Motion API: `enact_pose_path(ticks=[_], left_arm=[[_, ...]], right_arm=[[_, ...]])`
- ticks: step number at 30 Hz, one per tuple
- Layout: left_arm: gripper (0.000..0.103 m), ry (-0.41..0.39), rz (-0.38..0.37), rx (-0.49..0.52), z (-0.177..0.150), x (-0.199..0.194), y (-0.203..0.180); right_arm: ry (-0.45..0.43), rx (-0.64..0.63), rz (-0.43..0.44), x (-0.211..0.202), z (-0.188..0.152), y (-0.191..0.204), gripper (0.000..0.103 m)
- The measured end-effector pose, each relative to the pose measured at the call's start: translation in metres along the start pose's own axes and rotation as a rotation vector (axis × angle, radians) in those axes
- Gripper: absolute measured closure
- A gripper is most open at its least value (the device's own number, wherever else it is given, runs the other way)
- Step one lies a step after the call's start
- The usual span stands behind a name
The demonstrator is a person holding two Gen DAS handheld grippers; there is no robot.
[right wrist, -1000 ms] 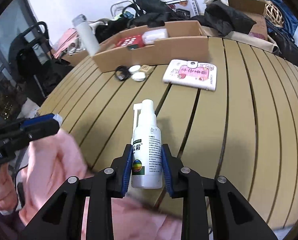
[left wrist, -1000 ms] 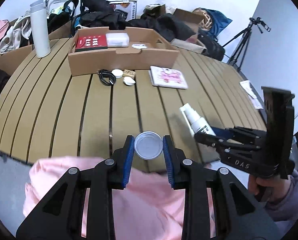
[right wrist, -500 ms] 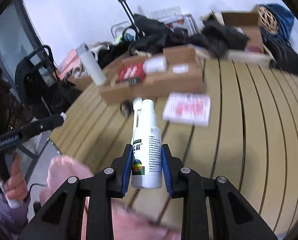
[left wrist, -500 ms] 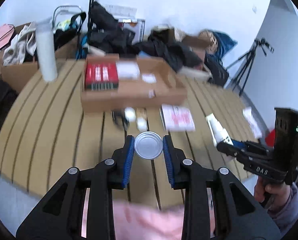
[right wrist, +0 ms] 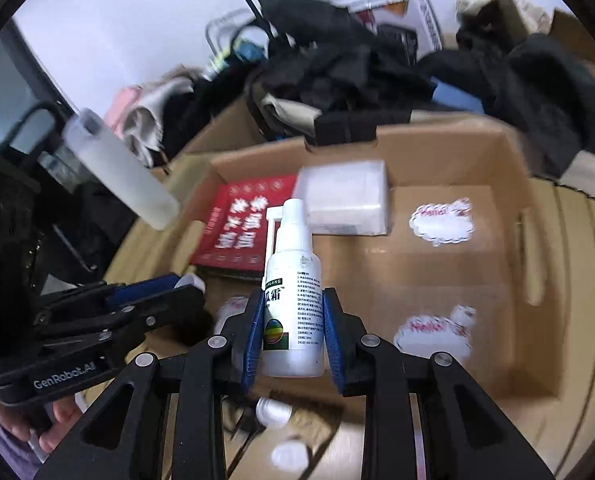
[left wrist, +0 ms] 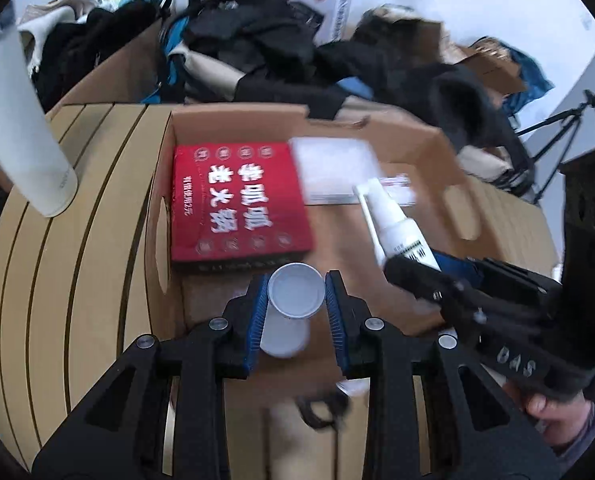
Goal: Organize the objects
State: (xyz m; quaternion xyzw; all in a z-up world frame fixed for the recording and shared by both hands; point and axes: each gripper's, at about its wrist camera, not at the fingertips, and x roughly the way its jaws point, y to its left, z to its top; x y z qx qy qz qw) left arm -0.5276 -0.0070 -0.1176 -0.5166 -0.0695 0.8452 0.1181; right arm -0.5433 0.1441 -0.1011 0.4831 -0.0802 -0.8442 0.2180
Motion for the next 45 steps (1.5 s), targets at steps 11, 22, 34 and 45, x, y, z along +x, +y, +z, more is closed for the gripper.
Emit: enact_pose_path(ticks=[11, 22, 34, 45], left_arm=[[0.052, -0.010, 0.032, 0.010, 0.002, 0.003, 0.017], [0.000, -0.082, 0.161, 0.055, -0.013, -0.109, -0.001], [0.000, -0.115, 0.246, 0.030, -0.091, -0.214, -0.019], [0.000, -0.210, 0.251, -0.042, -0.258, -0.230, -0.034]], right_arm=[[0.137, 0.025, -0.015, 0.043, -0.003, -0.004, 0.066], [0.019, -0.026, -0.070, -0.078, 0.000, 0.014, 0.030], [-0.084, -0.087, -0.135, -0.210, -0.055, 0.037, 0.029], [-0.218, -0.173, -0.142, -0.259, -0.214, 0.040, 0.024]])
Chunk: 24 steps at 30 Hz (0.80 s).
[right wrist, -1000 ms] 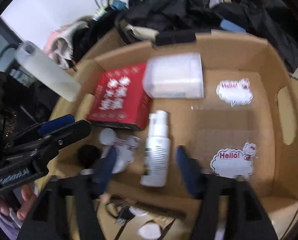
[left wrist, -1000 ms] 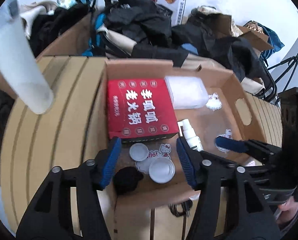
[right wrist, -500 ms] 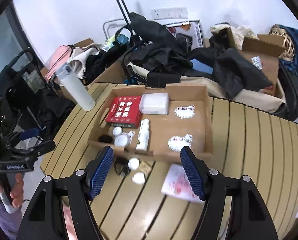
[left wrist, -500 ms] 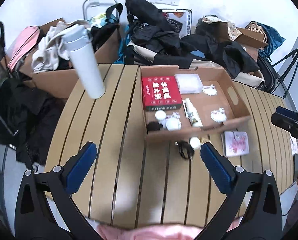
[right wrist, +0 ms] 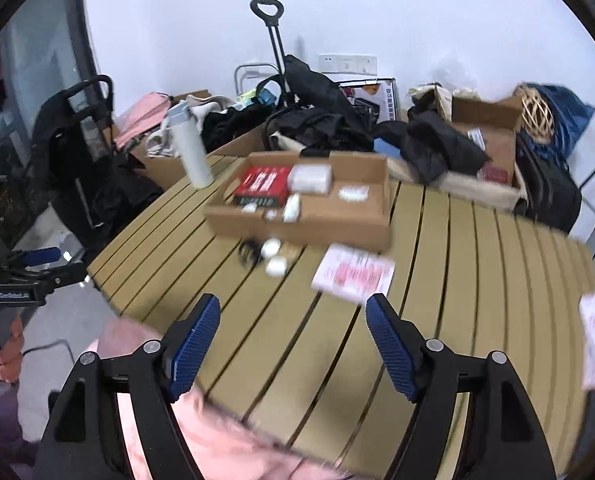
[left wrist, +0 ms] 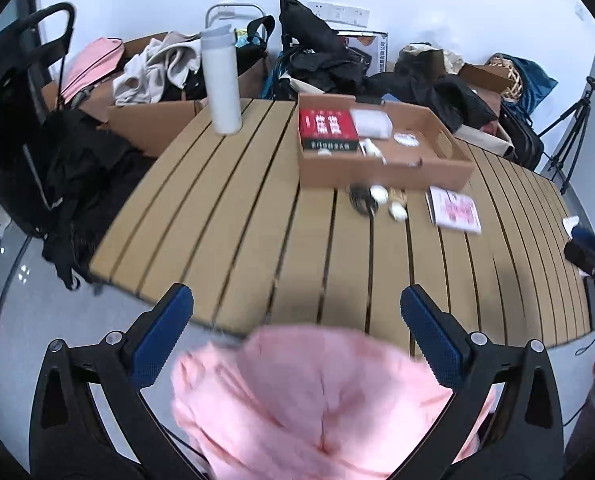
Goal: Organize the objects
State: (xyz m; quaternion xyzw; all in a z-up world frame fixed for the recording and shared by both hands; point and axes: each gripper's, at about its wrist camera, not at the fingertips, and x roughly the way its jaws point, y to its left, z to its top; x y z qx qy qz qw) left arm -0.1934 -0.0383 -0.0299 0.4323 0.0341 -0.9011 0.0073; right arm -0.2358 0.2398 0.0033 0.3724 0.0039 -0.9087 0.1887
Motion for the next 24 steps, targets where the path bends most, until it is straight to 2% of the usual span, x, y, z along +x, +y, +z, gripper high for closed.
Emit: enact_pose_path(ticks=[3, 7, 8, 12, 14, 16, 19, 21, 24], left_arm=[[0.000, -0.012, -0.040, -0.024, -0.031, 0.002, -0.002], [0.000, 0.040, -0.022, -0.015, -0.035, 0.022, -0.007], [0.000, 0.036, -0.018, -0.019, -0.034, 0.024, -0.007], [0.000, 0.018, -0.047, -0.009, -0.029, 0.035, -0.013], [0.000, 0.023, -0.048, -0.001, -0.029, 0.042, -0.013], [0.000, 0.035, -0.050, 0.003, -0.025, 0.052, -0.014], [0.000, 0.051, -0.046, 0.008, -0.018, 0.068, -0.012], [0.000, 0.062, -0.029, -0.003, -0.010, 0.080, -0.009], [0.000, 0.056, -0.023, -0.024, 0.005, 0.097, -0.005]], right_arm=[[-0.004, 0.055, 0.023, 0.001, -0.054, 0.005, 0.024], [0.091, 0.073, 0.028, 0.023, -0.078, -0.001, 0.024], [0.098, 0.075, 0.025, 0.025, -0.077, -0.003, 0.024], [0.027, 0.091, -0.008, 0.021, -0.063, -0.008, 0.024], [0.062, 0.080, 0.031, 0.038, -0.054, -0.008, 0.025], [0.076, 0.074, 0.077, 0.056, -0.047, -0.005, 0.034], [0.101, 0.055, 0.118, 0.095, -0.031, 0.002, 0.043], [0.116, 0.040, 0.132, 0.134, -0.016, 0.005, 0.045], [0.148, 0.016, 0.111, 0.185, -0.001, 0.010, 0.052]])
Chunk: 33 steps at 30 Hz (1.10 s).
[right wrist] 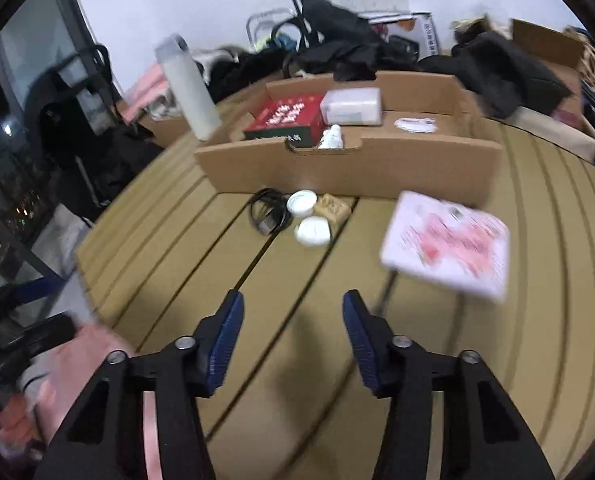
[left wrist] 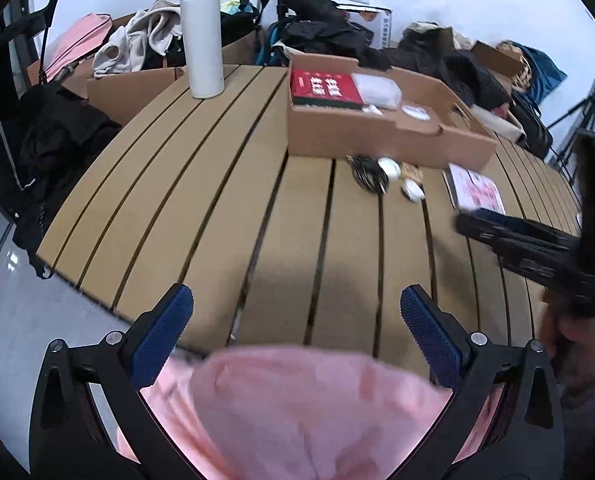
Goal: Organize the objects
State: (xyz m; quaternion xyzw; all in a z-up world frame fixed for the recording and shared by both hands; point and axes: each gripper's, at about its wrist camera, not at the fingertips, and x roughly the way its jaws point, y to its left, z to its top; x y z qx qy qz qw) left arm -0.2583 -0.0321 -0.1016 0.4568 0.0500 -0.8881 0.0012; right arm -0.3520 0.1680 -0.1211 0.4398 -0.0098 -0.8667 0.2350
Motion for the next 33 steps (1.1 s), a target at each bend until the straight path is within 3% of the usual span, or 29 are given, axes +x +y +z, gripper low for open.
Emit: enact_pose_path(ticks=[5, 6, 7, 10, 15, 16, 17, 19, 22, 30, 33], left_arm=[[0.000, -0.014, -0.017, -0.005, 0.036, 0.036, -0.009], [0.000, -0.014, -0.024, 0.003, 0.042, 0.044, -0.013], [0.000, -0.014, -0.030, 0.009, 0.048, 0.053, -0.017], [0.000, 0.025, -0.067, 0.028, 0.069, 0.086, -0.035], [0.003, 0.074, -0.088, 0.054, 0.093, 0.132, -0.064], [0.010, 0.083, -0.079, 0.065, 0.094, 0.140, -0.069], [0.028, 0.093, -0.070, 0.080, 0.094, 0.148, -0.074], [0.049, 0.131, -0.057, 0.088, 0.090, 0.161, -0.077], [0.086, 0.111, -0.131, 0.051, 0.085, 0.155, -0.073], [0.091, 0.124, -0.170, -0.003, 0.051, 0.120, -0.045], [0.091, 0.108, -0.203, -0.050, 0.043, 0.101, -0.024]], right_arm=[[0.029, -0.014, -0.028, 0.062, 0.025, -0.002, 0.060], [0.032, -0.021, -0.032, 0.070, 0.026, -0.002, 0.064], [0.030, -0.032, -0.028, 0.075, 0.026, -0.002, 0.075], [0.008, -0.061, -0.053, 0.074, 0.023, 0.000, 0.095], [-0.053, -0.042, -0.058, 0.040, 0.013, -0.012, 0.096], [-0.062, -0.037, -0.052, 0.033, 0.011, -0.014, 0.095], [-0.064, -0.032, -0.046, 0.028, 0.009, -0.016, 0.095], [-0.055, -0.013, -0.021, 0.020, 0.005, -0.021, 0.095], [-0.050, 0.012, 0.013, 0.017, 0.003, -0.026, 0.095], [0.001, -0.037, 0.054, 0.042, 0.008, -0.004, 0.094], [0.037, -0.057, 0.003, 0.063, 0.015, 0.003, 0.094]])
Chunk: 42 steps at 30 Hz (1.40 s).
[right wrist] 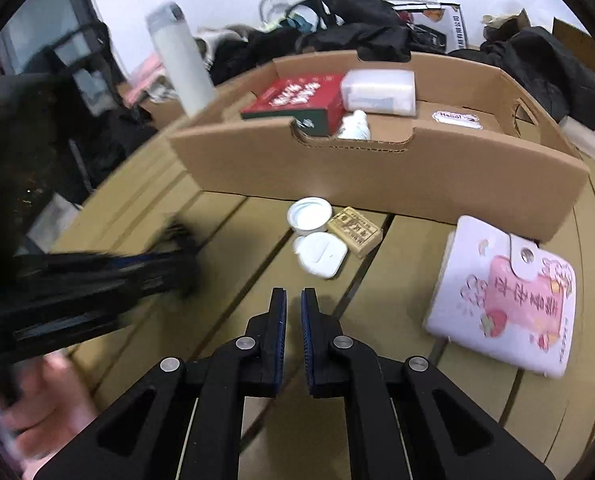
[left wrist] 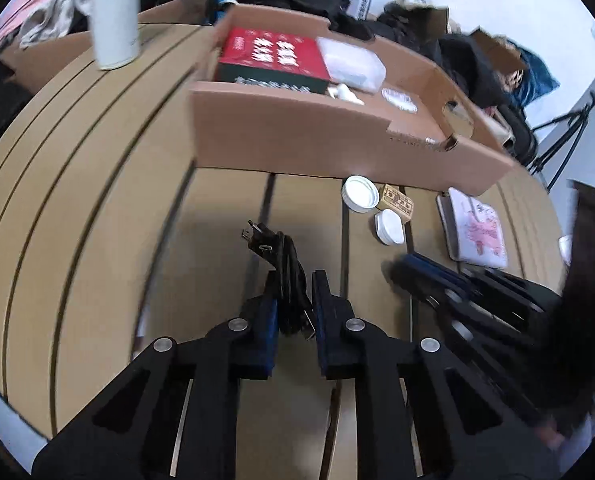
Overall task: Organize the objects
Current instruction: 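Grasp the black charger cable with the left tool while the right tool grasps a white round case, then carry the cable and white case into the cardboard box and open both tools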
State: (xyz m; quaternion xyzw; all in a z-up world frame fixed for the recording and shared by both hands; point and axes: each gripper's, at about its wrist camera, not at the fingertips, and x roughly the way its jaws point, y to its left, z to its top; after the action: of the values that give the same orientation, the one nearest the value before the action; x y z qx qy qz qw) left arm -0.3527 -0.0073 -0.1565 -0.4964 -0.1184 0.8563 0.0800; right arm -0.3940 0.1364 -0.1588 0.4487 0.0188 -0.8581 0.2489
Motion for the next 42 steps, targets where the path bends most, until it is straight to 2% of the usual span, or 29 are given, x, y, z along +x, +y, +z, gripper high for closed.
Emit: enact_pose_path(ticks=[3, 8, 10, 14, 19, 22, 24, 27, 28, 29, 31, 37, 39, 40, 42], left_arm=[[0.091, -0.036, -0.015, -0.034, -0.001, -0.017, 0.011], [0.091, -0.048, -0.031, -0.068, -0.002, -0.022, 0.018], [0.091, -0.034, -0.040, -0.068, -0.003, -0.018, 0.019], [0.091, -0.022, -0.072, -0.077, -0.006, -0.013, 0.024], [0.091, -0.029, -0.104, -0.093, -0.011, -0.017, 0.031], [0.091, -0.025, -0.118, -0.101, -0.011, -0.013, 0.034], [0.091, -0.011, -0.119, -0.097, -0.011, -0.010, 0.034], [0.091, -0.016, -0.121, -0.095, -0.013, -0.011, 0.035], [0.091, -0.018, -0.126, -0.097, -0.013, -0.011, 0.035], [0.091, -0.018, -0.132, -0.098, -0.013, -0.011, 0.035], [0.091, -0.012, -0.132, -0.096, -0.013, -0.008, 0.034], [0.091, -0.018, -0.119, -0.092, -0.012, -0.011, 0.035], [0.091, -0.020, -0.107, -0.092, -0.012, -0.013, 0.035], [0.091, -0.022, -0.101, -0.091, -0.012, -0.014, 0.034], [0.091, -0.024, -0.083, -0.082, -0.012, -0.020, 0.031]], right_arm=[[0.004, 0.013, 0.001, 0.007, 0.002, 0.002, 0.092], [-0.003, 0.041, 0.000, 0.011, 0.007, 0.002, 0.077], [-0.007, 0.045, -0.031, 0.014, 0.010, 0.004, 0.076], [-0.005, 0.049, -0.037, 0.019, 0.016, 0.008, 0.076], [0.000, -0.005, -0.143, 0.013, 0.018, 0.019, 0.076], [-0.011, 0.006, -0.136, 0.011, 0.019, 0.017, 0.076], [0.011, -0.003, -0.167, 0.012, 0.021, 0.021, 0.076], [-0.033, -0.012, -0.157, -0.005, 0.021, 0.026, 0.076], [-0.045, -0.009, -0.169, -0.008, 0.020, 0.024, 0.070], [-0.053, -0.009, -0.188, -0.009, 0.020, 0.023, 0.055], [-0.054, -0.009, -0.221, -0.002, 0.022, 0.017, 0.035], [-0.022, 0.062, -0.238, 0.031, 0.029, 0.005, 0.036], [-0.049, 0.076, -0.269, 0.029, 0.031, 0.005, 0.056], [-0.035, 0.077, -0.285, 0.030, 0.031, 0.005, 0.073], [-0.020, 0.076, -0.265, 0.028, 0.028, 0.004, 0.073]])
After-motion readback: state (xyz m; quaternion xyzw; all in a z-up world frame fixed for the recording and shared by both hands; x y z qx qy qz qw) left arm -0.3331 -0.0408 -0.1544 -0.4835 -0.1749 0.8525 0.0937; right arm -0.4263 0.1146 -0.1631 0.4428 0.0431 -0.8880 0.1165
